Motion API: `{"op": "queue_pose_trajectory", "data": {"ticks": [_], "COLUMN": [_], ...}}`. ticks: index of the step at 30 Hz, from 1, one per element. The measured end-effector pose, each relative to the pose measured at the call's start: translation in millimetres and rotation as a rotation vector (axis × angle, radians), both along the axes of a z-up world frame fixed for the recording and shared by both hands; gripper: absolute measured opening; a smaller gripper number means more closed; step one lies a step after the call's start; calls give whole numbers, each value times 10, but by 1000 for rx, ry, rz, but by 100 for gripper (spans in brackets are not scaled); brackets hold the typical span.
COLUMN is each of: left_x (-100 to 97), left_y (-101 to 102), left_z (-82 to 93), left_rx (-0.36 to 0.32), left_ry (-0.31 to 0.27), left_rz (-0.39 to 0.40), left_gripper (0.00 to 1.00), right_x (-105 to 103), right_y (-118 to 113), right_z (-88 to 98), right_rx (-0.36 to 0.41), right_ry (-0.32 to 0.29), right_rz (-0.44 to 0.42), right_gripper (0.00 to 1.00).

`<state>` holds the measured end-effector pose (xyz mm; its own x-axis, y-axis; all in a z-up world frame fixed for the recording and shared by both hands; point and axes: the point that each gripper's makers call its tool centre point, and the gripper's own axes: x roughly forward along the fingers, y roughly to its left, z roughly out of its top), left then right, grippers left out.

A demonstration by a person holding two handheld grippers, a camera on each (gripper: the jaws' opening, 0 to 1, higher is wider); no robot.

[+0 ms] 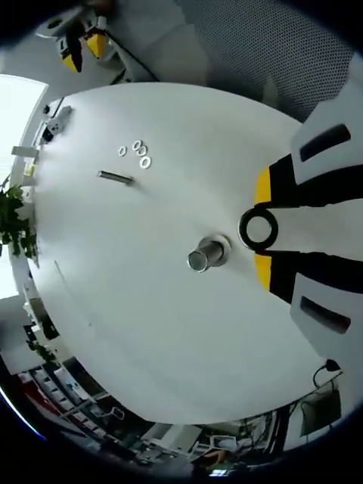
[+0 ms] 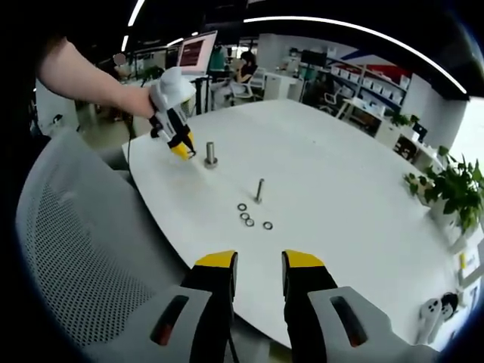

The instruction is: Place the washer onto the threaded stud by aligning its center hole with the stud, sliding it down to the base, and recovering from edge contact or off-axis alignment until the washer reaches the visible bottom stop.

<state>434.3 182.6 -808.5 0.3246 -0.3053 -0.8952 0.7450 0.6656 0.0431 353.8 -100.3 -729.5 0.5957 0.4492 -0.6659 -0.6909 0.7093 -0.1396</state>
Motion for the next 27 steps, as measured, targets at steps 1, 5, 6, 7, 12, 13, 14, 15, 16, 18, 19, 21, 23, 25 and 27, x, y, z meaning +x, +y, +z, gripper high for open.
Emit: {"op": "queue_pose_trajectory", "data": {"ticks": [1, 5, 6, 7, 12, 13, 14, 15, 16, 18, 19, 21, 23, 25, 27], "left_x": [18, 47, 55, 69, 141, 163, 182, 203, 229, 280, 299, 346, 375, 403, 421], "left_y": [-2, -10, -12, -14, -49, -61, -67, -75, -86, -108, -117, -143, -170, -186, -192], "left_z": [24, 118, 128, 152, 234, 247, 254, 260, 266, 278, 282, 278, 276, 261, 245], "left_rx": [-2, -9, -11, -14, -30, -28, -27, -26, -27, -28, -28, -27, -25, -21, -18], "left_ry": [-6, -25, -30, -36, -55, -59, -63, -65, -66, -71, -72, -72, -72, -69, -63], "left_rz": [0, -4, -4, -4, 0, -4, -8, -10, -12, -15, -16, -20, -27, -32, -34], "left_gripper": [19, 19, 19, 19, 19, 19, 19, 19, 19, 19, 19, 19, 19, 19, 19], "right_x": [-1, 1, 2, 1, 6, 5, 5, 3, 2, 3, 1, 2, 2, 1, 6], "right_y": [-1, -4, -6, -4, -9, -7, -7, -9, -11, -13, -12, -10, -12, -13, -16], "right_z": [-2, -1, -2, -1, 5, 6, 5, 4, 4, 3, 5, 6, 4, 2, 4], "right_rx": [-1, 1, -1, 0, 2, 3, 2, 2, 2, 3, 2, 2, 1, 1, 2], "right_ry": [1, 1, 0, 0, -2, -3, -3, -2, -2, -2, -3, -2, -2, -1, -3], "right_rz": [0, -2, -1, -1, -4, -4, -4, -4, -5, -7, -6, -7, -6, -6, -8], "right_gripper": [26, 26, 26, 26, 26, 26, 26, 26, 26, 26, 26, 26, 26, 26, 26]}}
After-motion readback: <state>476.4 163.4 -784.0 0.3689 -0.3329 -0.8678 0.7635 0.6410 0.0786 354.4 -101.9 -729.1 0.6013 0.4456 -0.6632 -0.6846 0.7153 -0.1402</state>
